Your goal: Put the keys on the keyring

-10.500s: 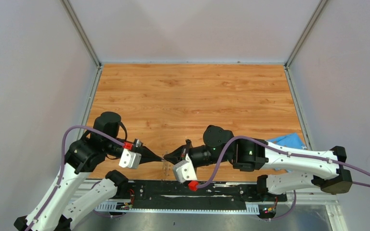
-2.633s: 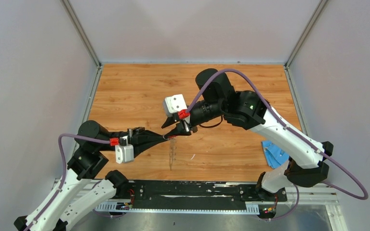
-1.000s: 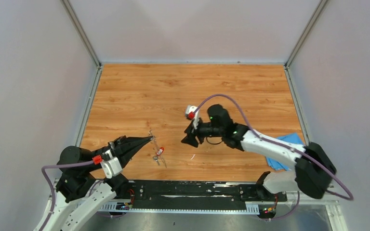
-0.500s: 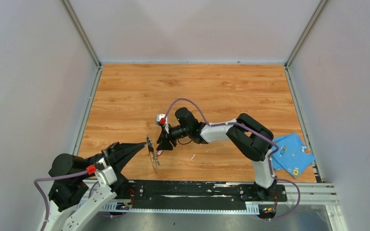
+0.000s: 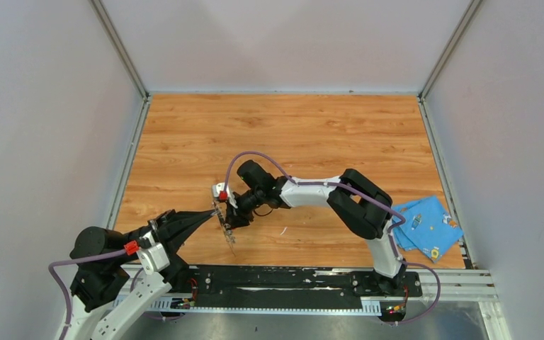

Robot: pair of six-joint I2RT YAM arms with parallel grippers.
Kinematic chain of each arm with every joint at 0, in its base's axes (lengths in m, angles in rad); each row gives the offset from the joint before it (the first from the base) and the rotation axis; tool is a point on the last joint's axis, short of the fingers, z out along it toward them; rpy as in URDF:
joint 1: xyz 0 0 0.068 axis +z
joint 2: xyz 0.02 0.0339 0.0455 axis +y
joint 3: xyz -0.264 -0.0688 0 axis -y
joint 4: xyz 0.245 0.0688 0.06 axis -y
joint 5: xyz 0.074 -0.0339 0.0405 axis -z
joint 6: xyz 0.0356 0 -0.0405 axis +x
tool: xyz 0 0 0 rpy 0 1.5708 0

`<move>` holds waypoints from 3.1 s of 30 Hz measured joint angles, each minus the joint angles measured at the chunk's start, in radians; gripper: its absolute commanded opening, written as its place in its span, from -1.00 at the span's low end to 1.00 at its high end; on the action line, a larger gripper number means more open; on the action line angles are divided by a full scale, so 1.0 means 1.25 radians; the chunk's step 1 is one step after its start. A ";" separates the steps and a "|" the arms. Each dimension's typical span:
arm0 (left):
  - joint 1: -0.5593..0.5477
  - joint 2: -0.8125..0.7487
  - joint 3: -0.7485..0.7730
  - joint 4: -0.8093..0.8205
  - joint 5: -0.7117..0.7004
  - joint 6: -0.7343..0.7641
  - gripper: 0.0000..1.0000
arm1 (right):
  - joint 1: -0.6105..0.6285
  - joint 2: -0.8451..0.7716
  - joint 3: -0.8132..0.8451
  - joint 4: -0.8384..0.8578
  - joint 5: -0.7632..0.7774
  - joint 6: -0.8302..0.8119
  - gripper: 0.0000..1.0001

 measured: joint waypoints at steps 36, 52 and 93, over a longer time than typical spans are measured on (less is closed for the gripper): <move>0.000 0.008 0.009 0.016 0.011 -0.015 -1.00 | 0.001 0.005 -0.066 0.003 0.059 -0.041 -0.99; 0.000 0.008 0.008 0.009 0.058 -0.013 -1.00 | -0.023 -0.406 -0.287 0.002 0.248 -0.086 -0.99; 0.000 0.143 -0.087 0.233 0.173 -0.224 -1.00 | 0.248 -0.669 0.159 -0.617 0.443 -0.497 -0.99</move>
